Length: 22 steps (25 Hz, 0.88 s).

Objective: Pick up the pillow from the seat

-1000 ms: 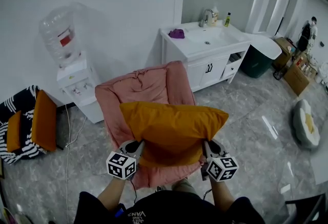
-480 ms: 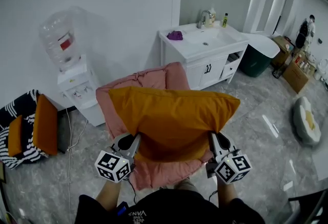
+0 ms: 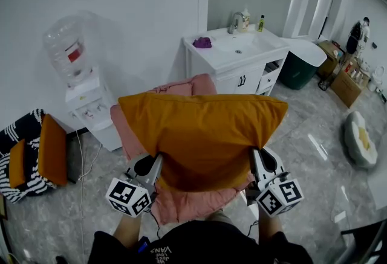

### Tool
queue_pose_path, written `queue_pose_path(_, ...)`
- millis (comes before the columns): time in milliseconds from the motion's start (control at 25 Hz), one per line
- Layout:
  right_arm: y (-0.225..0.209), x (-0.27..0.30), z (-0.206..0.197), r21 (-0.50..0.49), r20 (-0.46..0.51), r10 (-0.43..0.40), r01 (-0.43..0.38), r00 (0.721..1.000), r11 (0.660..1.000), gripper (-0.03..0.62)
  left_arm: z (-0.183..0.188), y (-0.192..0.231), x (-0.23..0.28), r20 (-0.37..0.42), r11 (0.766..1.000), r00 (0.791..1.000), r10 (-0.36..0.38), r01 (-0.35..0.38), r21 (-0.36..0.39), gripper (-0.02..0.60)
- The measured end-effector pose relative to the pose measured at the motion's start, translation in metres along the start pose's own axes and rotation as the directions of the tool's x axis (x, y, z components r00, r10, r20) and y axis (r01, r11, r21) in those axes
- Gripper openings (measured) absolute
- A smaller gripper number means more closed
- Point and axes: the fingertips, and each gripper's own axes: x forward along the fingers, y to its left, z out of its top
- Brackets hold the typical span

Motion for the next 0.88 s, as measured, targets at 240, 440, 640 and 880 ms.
queue_pose_path(240,-0.002,-0.002,0.002,-0.005,0.006,0.007,-0.007,1.000,1.000,0.010,0.000,-0.002,0.002,0.001,1.000,1.000,0.004,-0.004,-0.003,0.021)
queue_pose_path(440,-0.002,0.002,-0.002,0.000,-0.008,0.004,-0.004,1.000,1.000,0.010,-0.002,0.002,0.003,-0.006,1.000,1.000,0.010,-0.010,-0.009,0.021)
queue_pose_path(640,-0.002,0.007,-0.004,-0.002,-0.018,0.006,-0.006,1.000,1.000,0.009,-0.005,0.006,0.005,-0.014,1.000,1.000,0.016,-0.016,-0.015,0.021)
queue_pose_path(880,-0.005,0.010,-0.008,0.012,-0.031,-0.003,0.003,1.000,1.000,0.009,-0.008,0.008,0.007,-0.027,0.999,0.999,0.021,-0.021,-0.025,0.021)
